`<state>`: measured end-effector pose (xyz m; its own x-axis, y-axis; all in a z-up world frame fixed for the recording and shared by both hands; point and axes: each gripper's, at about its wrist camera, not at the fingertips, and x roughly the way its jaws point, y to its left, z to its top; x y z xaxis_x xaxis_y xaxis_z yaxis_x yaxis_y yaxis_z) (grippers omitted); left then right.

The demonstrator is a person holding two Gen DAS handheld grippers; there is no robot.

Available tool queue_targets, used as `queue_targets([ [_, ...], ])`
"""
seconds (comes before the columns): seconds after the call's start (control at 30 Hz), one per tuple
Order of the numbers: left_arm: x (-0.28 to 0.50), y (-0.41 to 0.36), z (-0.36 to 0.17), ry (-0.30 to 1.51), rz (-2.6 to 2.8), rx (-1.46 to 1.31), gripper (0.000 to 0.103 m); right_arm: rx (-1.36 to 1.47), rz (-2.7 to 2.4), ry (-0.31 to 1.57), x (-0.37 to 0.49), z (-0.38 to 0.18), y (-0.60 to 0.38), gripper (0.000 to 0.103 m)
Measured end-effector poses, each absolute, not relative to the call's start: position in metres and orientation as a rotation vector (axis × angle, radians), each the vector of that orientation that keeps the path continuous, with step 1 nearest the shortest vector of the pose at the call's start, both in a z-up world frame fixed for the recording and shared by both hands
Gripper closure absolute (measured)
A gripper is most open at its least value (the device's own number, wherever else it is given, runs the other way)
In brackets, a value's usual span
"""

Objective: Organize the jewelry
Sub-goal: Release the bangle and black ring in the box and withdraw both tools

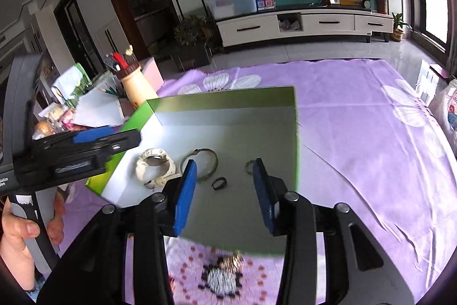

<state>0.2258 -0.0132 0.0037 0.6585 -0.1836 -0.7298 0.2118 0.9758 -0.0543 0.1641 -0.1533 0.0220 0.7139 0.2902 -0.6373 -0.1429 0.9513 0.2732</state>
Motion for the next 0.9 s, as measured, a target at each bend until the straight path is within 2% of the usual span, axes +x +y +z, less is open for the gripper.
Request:
queue_targets([
  [0.17, 0.171, 0.008, 0.014, 0.775, -0.227, 0.013, 0.002, 0.247, 0.214, 0.725, 0.127, 0.029, -0.169, 0.055],
  [0.43, 0.107, 0.04, -0.001, 0.827, -0.248, -0.095, 0.002, 0.245, 0.152, 0.784, 0.064, 0.017, -0.186, 0.05],
  [0.73, 0.054, 0.048, 0.002, 0.716, -0.36, -0.153, 0.002, 0.272, 0.108, 0.764, 0.027, 0.029, -0.203, 0.05],
  [0.9, 0.052, 0.033, -0.013, 0.868, -0.39, -0.05, 0.002, 0.263, 0.105, 0.751, 0.015, 0.035, -0.205, 0.05],
])
